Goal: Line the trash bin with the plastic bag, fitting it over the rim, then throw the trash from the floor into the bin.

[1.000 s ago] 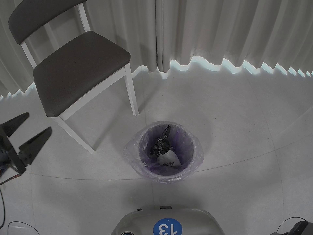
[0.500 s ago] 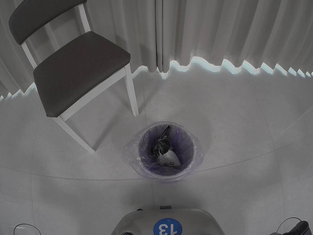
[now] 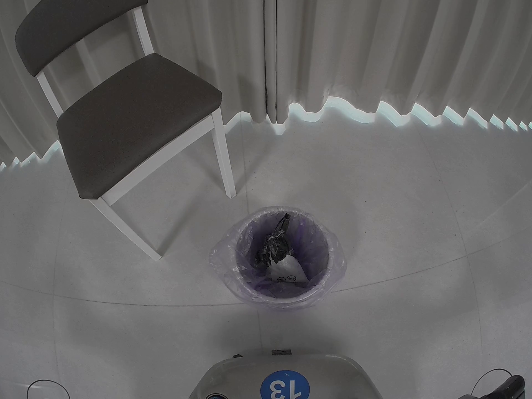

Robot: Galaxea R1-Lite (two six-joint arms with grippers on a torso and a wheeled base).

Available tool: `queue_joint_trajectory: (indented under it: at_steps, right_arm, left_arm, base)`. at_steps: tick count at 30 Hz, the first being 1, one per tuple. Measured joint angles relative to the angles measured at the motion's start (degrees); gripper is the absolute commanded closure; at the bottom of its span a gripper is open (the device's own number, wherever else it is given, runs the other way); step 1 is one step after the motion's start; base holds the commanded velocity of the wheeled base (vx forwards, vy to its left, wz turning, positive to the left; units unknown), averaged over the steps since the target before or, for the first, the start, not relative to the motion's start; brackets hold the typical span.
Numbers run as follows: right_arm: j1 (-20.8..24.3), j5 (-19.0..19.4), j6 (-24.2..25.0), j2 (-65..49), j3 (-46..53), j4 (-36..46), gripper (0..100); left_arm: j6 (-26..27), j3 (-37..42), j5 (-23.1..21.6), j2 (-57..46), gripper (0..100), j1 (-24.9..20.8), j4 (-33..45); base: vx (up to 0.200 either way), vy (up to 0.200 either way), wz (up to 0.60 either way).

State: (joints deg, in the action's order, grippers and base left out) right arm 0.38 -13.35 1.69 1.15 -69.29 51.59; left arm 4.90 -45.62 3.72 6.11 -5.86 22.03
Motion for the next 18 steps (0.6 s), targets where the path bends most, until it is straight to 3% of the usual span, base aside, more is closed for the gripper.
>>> queue_joint_trajectory:
  at_steps: [9, 15, 18]
  right_arm:
    - [-0.13, 1.32, 0.82, -0.51, 0.0, -3.04, 0]
    - [-0.16, 3.58, 0.82, -0.51, 0.22, -7.23, 0]
    - [-0.13, 4.49, 0.79, -0.51, 0.41, -7.91, 0]
  left_arm:
    - [0.29, -0.79, 6.21, -0.88, 0, 0.11, 2.96]
    - [1.77, -3.39, 6.33, -1.37, 0, 3.47, 7.94]
    - [1.94, -3.89, 4.11, -2.45, 0, 5.21, 10.02]
  base:
    - [0.0, 0.0, 0.0]
    - [0.0, 0.0, 0.0]
    - [0.0, 0.0, 0.0]
